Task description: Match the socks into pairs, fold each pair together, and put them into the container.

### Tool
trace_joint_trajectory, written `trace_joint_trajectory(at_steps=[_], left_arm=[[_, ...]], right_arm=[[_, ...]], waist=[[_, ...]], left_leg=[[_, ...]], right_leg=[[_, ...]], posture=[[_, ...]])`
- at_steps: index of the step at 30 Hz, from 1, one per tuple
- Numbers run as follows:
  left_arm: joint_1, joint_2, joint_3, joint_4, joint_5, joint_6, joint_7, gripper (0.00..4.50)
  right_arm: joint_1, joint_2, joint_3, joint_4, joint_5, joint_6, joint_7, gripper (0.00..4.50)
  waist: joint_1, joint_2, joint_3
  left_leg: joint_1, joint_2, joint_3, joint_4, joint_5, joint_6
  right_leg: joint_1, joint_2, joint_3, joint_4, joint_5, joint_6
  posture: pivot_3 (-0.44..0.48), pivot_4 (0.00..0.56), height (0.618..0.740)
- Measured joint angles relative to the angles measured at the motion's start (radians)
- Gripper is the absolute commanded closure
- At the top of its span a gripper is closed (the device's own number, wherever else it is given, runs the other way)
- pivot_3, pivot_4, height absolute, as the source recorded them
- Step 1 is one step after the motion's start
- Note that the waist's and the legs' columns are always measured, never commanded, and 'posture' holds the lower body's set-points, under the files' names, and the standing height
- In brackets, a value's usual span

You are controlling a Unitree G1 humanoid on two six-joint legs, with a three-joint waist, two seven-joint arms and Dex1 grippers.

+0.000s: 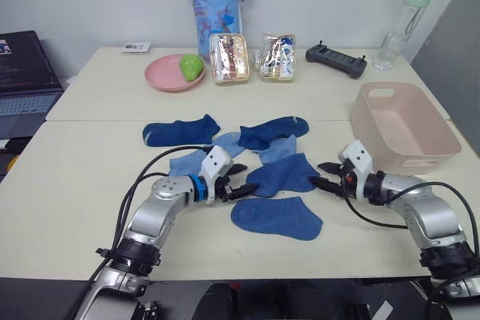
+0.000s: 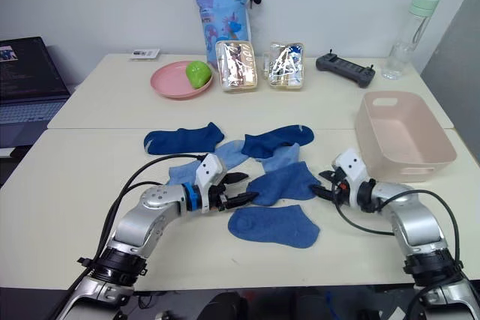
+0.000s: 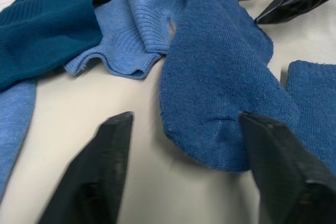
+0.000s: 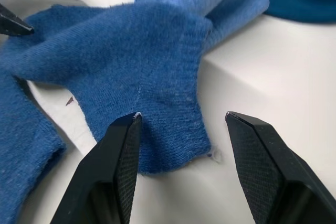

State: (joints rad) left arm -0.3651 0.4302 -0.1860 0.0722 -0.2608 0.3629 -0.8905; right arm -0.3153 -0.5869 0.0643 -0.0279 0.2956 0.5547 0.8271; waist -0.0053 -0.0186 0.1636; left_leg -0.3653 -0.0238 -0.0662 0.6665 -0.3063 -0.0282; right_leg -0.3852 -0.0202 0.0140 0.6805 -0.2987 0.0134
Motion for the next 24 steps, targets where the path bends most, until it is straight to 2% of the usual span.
trace_joint_trajectory(at_steps=[1, 2, 4, 7, 8, 10, 20, 24], left_arm=[[-0.001, 0.0, -0.002, 0.003, 0.0, 0.0, -0.004, 2.48], [-0.004, -0.001, -0.003, 0.009, 0.001, -0.001, -0.007, 2.76], [-0.005, -0.002, -0.002, 0.014, 0.003, -0.003, -0.006, 3.41], [-0.006, -0.003, -0.002, 0.016, 0.004, -0.004, -0.009, 4.29], [-0.007, -0.003, -0.002, 0.016, 0.003, -0.005, -0.013, 4.5], [-0.007, -0.006, -0.002, 0.017, 0.003, -0.018, -0.016, 4.5], [-0.015, -0.032, 0.008, 0.034, -0.008, -0.025, -0.013, 4.5], [-0.028, -0.031, 0.046, 0.051, -0.024, -0.021, -0.016, 4.5]], right_arm=[[-0.005, 0.005, 0.001, 0.007, 0.0, 0.0, 0.0, 1.73], [-0.011, 0.008, 0.002, 0.011, 0.0, -0.001, 0.0, 1.92], [-0.015, 0.008, 0.001, 0.011, 0.0, -0.004, 0.002, 2.4], [-0.016, 0.008, 0.0, 0.011, 0.002, -0.004, 0.009, 3.37], [-0.016, 0.007, -0.001, 0.011, 0.002, -0.004, 0.011, 3.76], [-0.016, 0.006, -0.002, 0.011, 0.002, -0.007, 0.019, 4.49], [0.027, -0.033, -0.031, -0.09, 0.048, 0.023, 0.047, 4.49], [0.053, -0.056, -0.054, -0.146, 0.079, 0.058, 0.046, 4.49]], waist=[[0.0, 0.0, 0.0], [0.0, 0.0, 0.0], [0.001, 0.0, 0.0], [0.001, 0.0, 0.0], [0.001, 0.0, 0.0], [0.001, 0.0, 0.0], [0.002, 0.0, 0.0], [0.001, 0.0, 0.0]], left_leg=[[0.0, 0.0, 0.0, 0.0, 0.0, 0.0], [0.0, 0.0, 0.0, 0.0, 0.0, 0.0], [0.0, 0.0, 0.0, 0.0, 0.0, 0.0], [0.0, 0.0, 0.0, 0.0, 0.0, 0.0], [0.0, 0.0, 0.0, 0.0, 0.0, 0.0], [0.0, 0.0, 0.0, 0.0, 0.0, 0.0], [0.0, 0.0, 0.0, 0.0, 0.0, 0.0], [0.0, 0.0, -0.001, 0.0, 0.0, 0.0]], right_leg=[[0.0, 0.0, 0.0, 0.0, 0.0, 0.0], [0.0, 0.0, 0.0, 0.0, 0.0, 0.0], [0.0, 0.0, 0.0, 0.0, 0.0, 0.0], [0.0, 0.0, 0.0, 0.0, 0.0, 0.0], [0.0, 0.0, 0.0, 0.0, 0.0, 0.0], [0.0, 0.0, 0.0, 0.0, 0.0, 0.0], [0.0, 0.0, 0.0, 0.0, 0.0, 0.0], [0.0, 0.0, -0.001, 0.0, 0.0, 0.0]], posture=[[0.0, 0.15, 0.74], [0.0, 0.15, 0.74], [0.0, 0.15, 0.74], [0.0, 0.15, 0.74], [0.0, 0.15, 0.74], [0.0, 0.15, 0.74], [0.0, 0.15, 0.74], [0.0, 0.15, 0.74]])
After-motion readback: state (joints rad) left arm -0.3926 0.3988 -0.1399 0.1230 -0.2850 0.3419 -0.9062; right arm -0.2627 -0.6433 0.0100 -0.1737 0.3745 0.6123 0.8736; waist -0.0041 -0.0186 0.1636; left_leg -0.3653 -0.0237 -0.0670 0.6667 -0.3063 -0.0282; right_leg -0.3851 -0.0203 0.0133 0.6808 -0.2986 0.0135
